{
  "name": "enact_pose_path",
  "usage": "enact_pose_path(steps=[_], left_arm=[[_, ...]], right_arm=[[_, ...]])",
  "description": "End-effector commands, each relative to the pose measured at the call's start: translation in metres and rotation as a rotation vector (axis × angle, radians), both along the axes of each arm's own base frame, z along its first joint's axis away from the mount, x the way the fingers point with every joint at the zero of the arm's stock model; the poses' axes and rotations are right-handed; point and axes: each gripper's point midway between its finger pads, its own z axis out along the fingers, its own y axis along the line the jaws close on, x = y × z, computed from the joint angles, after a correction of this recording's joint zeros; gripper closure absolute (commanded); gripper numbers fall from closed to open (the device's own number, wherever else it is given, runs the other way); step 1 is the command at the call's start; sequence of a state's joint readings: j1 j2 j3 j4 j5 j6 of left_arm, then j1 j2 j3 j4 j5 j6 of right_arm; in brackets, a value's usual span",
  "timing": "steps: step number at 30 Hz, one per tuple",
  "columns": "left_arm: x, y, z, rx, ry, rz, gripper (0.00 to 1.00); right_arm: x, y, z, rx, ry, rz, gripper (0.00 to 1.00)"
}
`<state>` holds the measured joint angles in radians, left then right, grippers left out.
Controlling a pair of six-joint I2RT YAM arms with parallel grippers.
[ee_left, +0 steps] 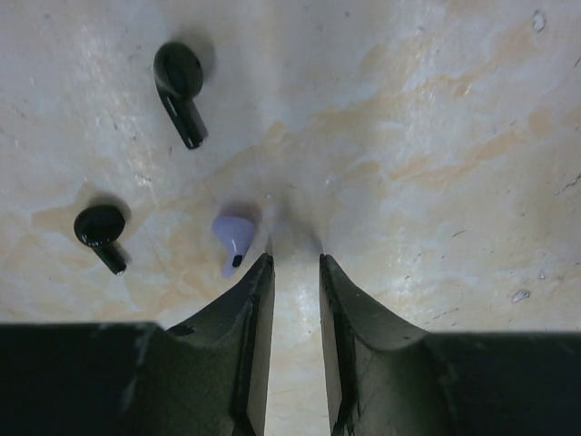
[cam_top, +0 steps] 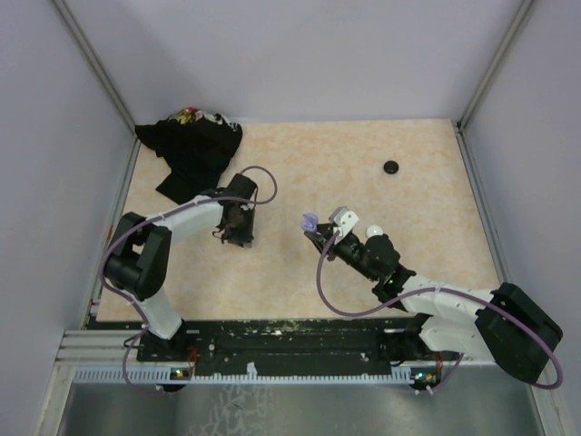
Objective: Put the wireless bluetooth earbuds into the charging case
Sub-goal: Adjust the earbud at the center of the board.
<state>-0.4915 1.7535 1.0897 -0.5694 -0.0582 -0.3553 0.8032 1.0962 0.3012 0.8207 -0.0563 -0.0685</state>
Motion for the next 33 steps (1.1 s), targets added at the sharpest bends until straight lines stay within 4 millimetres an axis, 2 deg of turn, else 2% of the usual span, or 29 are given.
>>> enact_pose_path(steps=[1, 6, 11, 20, 27, 33], left_arm=[[-0.013, 0.003, 0.015, -0.02, -0.002, 0.033, 0.67], [-0.008, 0.009, 0.033, -0.018, -0.066, 0.079, 0.65], [0.005, 0.016, 0.037, 0.038, -0.106, 0.064, 0.6], [0.025, 0.018, 0.026, 0.162, -0.076, -0.168, 0.6], [0.025, 0.015, 0.018, 0.181, -0.022, -0.342, 0.62], [0.022, 0.011, 0.01, 0.157, 0.022, -0.402, 0.63]], right_arm=[[0.0, 0.007, 0.019, 0.045, -0.037, 0.022, 1.0], [-0.001, 0.006, 0.021, 0.047, -0.039, 0.021, 1.0], [-0.001, 0.006, 0.021, 0.047, -0.04, 0.022, 1.0], [-0.001, 0.004, 0.022, 0.047, -0.043, 0.017, 1.0], [-0.001, 0.004, 0.022, 0.046, -0.045, 0.013, 1.0], [-0.001, 0.003, 0.022, 0.046, -0.046, 0.011, 1.0]])
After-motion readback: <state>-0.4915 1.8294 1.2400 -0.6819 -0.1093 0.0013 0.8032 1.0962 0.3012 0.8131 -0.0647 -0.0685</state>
